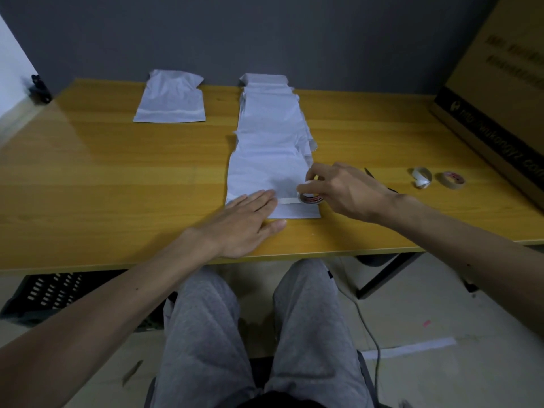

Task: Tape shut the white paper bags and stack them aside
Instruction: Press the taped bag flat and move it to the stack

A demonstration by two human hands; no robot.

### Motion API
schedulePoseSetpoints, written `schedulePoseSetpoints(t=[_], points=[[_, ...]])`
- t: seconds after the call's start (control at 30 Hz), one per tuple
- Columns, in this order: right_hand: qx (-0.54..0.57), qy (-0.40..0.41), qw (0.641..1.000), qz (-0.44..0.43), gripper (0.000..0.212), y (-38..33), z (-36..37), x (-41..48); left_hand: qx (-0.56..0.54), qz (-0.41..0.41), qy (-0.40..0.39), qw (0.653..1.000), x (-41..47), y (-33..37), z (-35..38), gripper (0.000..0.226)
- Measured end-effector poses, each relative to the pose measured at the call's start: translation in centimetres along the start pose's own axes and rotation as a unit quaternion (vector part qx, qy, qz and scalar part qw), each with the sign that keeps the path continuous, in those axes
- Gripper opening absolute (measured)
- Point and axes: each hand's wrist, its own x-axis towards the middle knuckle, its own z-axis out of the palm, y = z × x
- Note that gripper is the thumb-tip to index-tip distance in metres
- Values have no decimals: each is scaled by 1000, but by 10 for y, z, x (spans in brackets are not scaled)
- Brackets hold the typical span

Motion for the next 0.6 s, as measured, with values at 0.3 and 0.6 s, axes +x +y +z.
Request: schedulePoseSetpoints(t=[0.3,0.6], points=[[-20,4,999,-32,57,0,6,12,39,8,30,999,0,3,-2,73],[1,-10,1000,-18,41,3,6,14,44,5,30,999,1,3,0,71]])
